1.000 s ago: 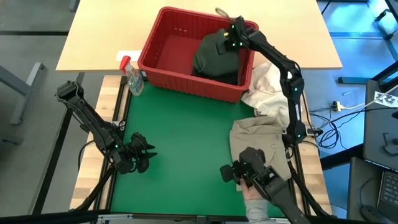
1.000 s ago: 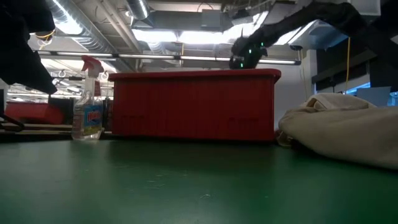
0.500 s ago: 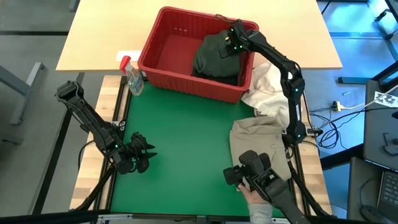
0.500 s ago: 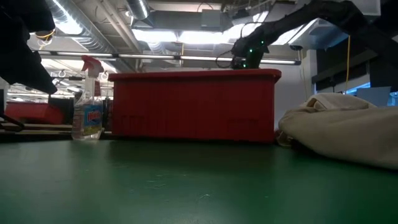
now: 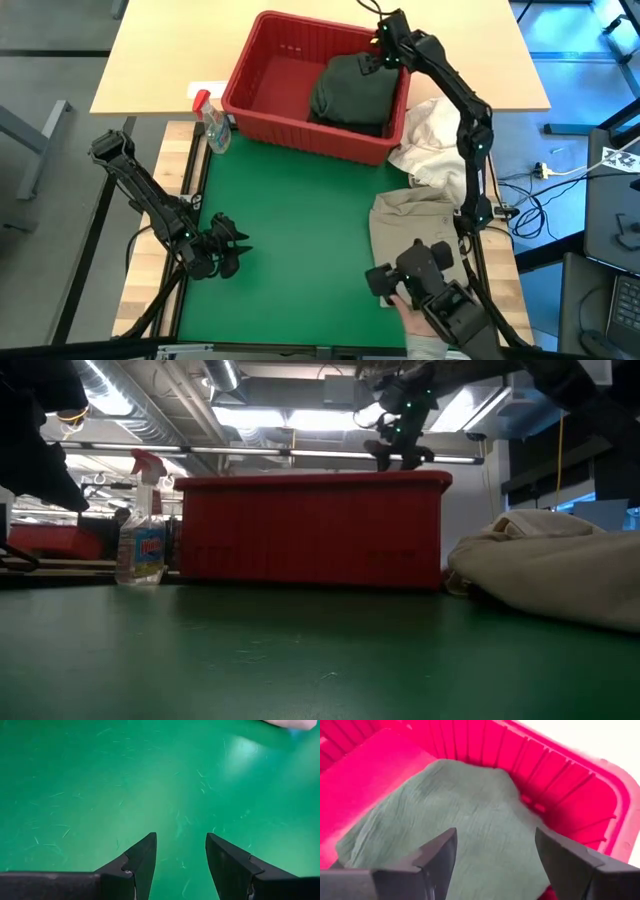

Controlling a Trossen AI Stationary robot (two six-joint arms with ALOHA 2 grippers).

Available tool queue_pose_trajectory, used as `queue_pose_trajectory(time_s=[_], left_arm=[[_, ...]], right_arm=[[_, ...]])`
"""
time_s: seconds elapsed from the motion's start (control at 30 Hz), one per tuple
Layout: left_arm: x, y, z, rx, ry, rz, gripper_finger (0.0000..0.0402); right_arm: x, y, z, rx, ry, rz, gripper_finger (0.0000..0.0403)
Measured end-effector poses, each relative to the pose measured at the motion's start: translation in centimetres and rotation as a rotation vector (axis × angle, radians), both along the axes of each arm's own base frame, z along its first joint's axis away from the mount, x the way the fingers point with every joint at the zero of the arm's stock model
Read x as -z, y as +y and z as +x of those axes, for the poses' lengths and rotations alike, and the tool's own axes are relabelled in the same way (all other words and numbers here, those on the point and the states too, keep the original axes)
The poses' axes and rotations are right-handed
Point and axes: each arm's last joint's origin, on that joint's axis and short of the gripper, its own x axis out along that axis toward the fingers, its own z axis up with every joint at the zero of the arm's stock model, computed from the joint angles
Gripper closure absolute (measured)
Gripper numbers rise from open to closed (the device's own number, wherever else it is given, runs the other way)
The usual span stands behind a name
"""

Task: Fold Laundry from Bin
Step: Put the green polo shirt into the red laundry bin

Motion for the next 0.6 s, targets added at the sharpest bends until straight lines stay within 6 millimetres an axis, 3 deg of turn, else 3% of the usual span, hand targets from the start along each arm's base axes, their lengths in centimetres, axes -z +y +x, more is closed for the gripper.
queue_pose_trajectory(time_s=[0.1,0.23,0.4,0.6], left_arm=[[0.0,0.0,0.0,0.002,0.001,-0.002,0.0237],[0.0,0.0,0.0,0.000,-0.002,0.007,0.0237],[0.0,0.1,0.1,-0.001,-0.001,0.005,0.0237],[0.0,0.0,0.1,-0.004,-0.002,0.000,0.0237]], right_arm=[[-0.2,0.1,0.7,0.003,-0.001,-0.049,0.0139],[0.8,-0.2,4.1,-0.110,-0.108,-0.162,0.0149],[7.0,-1.5,7.7,-0.091,-0.107,-0.194,0.0160],[15.5,-3.0,8.3,0.048,-0.015,-0.105,0.0170]])
